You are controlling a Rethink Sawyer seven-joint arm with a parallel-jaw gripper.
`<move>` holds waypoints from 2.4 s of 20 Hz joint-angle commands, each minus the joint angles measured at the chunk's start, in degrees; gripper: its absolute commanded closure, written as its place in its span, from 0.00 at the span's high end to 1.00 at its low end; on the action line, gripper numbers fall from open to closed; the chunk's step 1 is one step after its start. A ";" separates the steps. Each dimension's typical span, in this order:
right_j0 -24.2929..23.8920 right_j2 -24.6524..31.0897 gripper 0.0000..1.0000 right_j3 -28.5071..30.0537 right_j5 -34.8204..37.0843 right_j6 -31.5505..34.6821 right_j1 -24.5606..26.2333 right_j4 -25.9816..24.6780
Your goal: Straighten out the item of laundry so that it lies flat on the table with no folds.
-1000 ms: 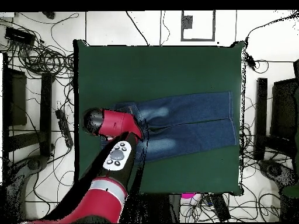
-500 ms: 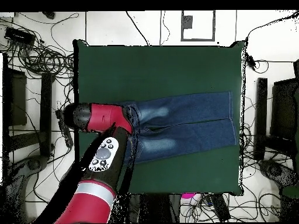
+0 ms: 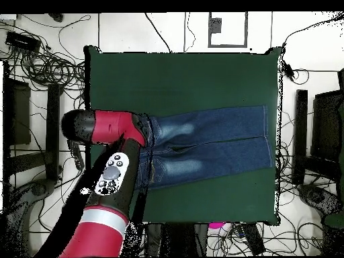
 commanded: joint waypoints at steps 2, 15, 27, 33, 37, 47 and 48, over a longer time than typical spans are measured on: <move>2.12 2.25 1.00 -5.66 6.63 12.26 2.60 1.04; 4.84 -0.80 1.00 -0.63 -0.86 12.14 2.86 -1.06; 7.96 -3.38 1.00 6.84 -5.07 13.38 -0.52 0.78; 7.21 -3.69 1.00 10.24 -4.87 10.70 -4.41 0.67; 6.93 -3.72 1.00 11.38 -6.15 10.10 -4.65 0.40; 7.24 -4.08 1.00 11.27 -18.93 14.48 4.88 1.14; 7.32 -3.92 1.00 11.18 -19.60 14.82 5.52 1.60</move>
